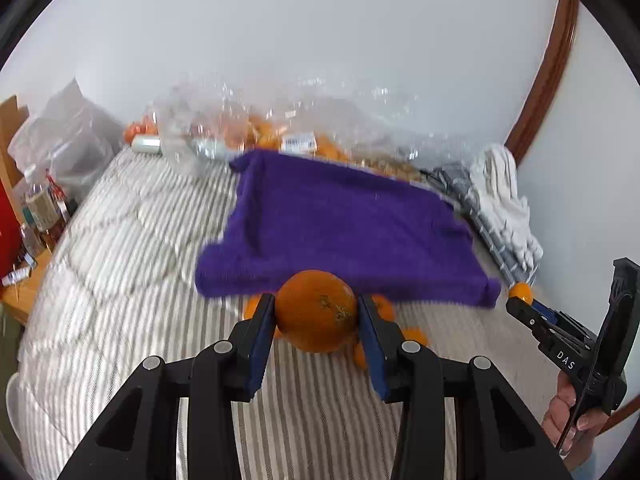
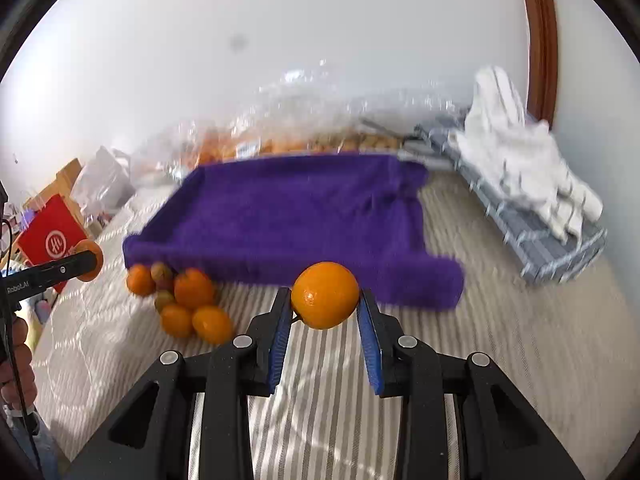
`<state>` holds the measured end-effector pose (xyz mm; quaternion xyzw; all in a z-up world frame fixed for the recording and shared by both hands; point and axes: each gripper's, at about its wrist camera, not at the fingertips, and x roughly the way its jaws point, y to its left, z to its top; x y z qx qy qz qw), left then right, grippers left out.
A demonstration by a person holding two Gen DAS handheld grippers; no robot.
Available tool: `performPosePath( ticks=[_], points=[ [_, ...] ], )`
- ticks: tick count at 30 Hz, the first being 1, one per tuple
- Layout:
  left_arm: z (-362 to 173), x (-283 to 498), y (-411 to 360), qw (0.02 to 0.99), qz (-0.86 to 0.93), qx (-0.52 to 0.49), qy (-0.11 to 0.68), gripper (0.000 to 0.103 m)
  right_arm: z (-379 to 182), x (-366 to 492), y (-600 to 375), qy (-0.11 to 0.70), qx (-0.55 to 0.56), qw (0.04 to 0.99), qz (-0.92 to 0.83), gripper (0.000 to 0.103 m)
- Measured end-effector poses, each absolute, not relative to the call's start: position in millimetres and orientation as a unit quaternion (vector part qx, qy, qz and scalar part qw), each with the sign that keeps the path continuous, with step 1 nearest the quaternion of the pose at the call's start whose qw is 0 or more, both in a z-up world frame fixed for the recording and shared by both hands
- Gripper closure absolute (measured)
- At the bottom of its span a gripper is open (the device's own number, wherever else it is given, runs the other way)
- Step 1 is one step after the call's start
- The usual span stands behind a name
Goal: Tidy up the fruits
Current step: 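Carry both held oranges over the purple towel with both tools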
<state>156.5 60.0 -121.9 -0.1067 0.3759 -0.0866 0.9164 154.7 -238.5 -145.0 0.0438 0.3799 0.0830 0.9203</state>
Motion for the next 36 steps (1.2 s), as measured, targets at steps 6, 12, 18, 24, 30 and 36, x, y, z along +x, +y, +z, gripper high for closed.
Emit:
performPosePath(
  ticks=[6,12,18,24,30,36],
  points=[
    [-83.6,180.6,62.5,0.927,-0.07,-0.096,0.356,0.064,-109.0,184.3,-245.8,0.36,0.054,0.929,0.073,0.07],
    [-58.8,215.1,59.2,0.934,-0.061,-0.081,0.342,0.064,-84.3,226.5,-242.9,0.346,0.05,0.934,0.072,0.07],
    [-55.1,254.4,53.6,0.937,-0.053,-0.07,0.337,0.064,-84.0,270.9,-233.2,0.343,0.052,0.934,0.083,0.07],
    [-82.2,298.5,49.2,0.928,-0.05,-0.067,0.362,0.064,-116.0,306.4,-222.2,0.369,0.053,0.924,0.09,0.07],
    [-113.2,336.2,45.7,0.918,-0.056,-0.064,0.386,0.064,-146.8,333.4,-223.1,0.391,0.041,0.916,0.076,0.07],
    [-142.2,352.1,41.3,0.906,-0.06,-0.053,0.416,0.064,-172.4,345.9,-228.2,0.405,0.047,0.91,0.077,0.07]
  ],
)
